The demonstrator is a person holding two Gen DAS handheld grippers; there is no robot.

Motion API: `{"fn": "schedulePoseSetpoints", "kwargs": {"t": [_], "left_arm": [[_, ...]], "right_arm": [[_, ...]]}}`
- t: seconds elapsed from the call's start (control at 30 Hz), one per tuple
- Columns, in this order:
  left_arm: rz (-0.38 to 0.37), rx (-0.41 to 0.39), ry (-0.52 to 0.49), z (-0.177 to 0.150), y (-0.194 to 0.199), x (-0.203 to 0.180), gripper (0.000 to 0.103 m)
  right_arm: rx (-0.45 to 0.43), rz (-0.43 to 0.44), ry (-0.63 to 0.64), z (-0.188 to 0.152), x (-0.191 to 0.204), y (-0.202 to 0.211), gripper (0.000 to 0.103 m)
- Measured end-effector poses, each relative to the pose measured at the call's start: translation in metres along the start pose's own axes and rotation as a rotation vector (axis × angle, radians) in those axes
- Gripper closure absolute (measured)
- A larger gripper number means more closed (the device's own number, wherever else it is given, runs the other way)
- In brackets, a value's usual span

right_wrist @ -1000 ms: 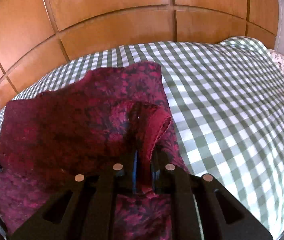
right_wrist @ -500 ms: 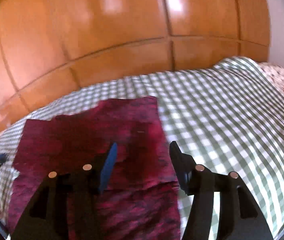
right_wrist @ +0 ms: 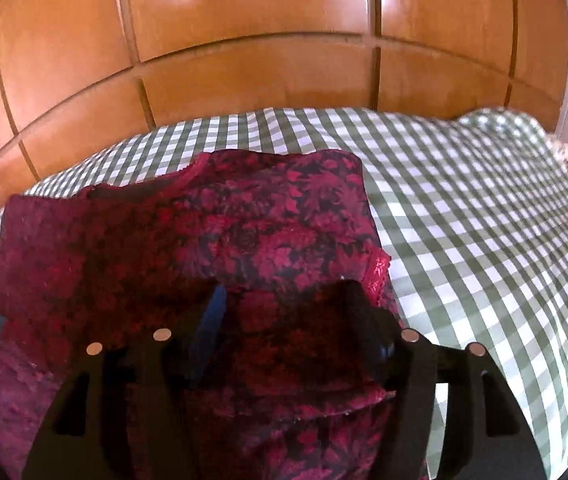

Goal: Fold small clothes

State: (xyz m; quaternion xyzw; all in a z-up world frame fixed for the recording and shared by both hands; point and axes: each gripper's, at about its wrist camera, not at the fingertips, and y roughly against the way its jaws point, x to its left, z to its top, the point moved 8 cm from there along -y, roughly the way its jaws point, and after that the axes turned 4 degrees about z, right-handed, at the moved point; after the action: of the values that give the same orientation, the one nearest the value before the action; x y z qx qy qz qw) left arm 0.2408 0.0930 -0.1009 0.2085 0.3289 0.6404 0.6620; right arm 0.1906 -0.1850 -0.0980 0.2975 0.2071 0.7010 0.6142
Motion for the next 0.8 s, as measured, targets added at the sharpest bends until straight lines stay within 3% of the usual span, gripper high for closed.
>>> {"fn": "schedulePoseSetpoints", "kwargs": {"t": [0.1, 0.23, 0.5, 0.57, 0.6, 0.73, 0.8], "left_arm": [[-0.024, -0.011, 0.157, 0.019, 0.006, 0.032, 0.029], [-0.121, 0.068, 0.354, 0.039, -0.015, 0.061, 0.028], [-0.218, 0.178, 0.403, 0.068, -0.067, 0.048, 0.028], [-0.189, 0.165, 0.37, 0.072, -0.072, 0.045, 0.071], [-0.152, 0.15, 0.351, 0.073, -0.071, 0.047, 0.077], [-0.073, 0.112, 0.326, 0.06, -0.073, 0.064, 0.082], [-0.061, 0.123, 0.328, 0.051, -0.079, 0.07, 0.08]], "right_arm": [[-0.008, 0.0, -0.001, -0.001, 0.0, 0.001, 0.04], [-0.013, -0.002, 0.002, 0.001, -0.001, -0.002, 0.04], [-0.014, -0.01, 0.01, 0.001, 0.0, -0.003, 0.039], [-0.014, -0.026, 0.024, 0.002, 0.002, -0.001, 0.039], [-0.013, -0.038, 0.037, 0.004, 0.003, -0.001, 0.038], [-0.023, -0.018, 0.116, 0.009, 0.023, -0.003, 0.03], [-0.004, -0.054, 0.157, 0.005, 0.029, -0.014, 0.029]]}}
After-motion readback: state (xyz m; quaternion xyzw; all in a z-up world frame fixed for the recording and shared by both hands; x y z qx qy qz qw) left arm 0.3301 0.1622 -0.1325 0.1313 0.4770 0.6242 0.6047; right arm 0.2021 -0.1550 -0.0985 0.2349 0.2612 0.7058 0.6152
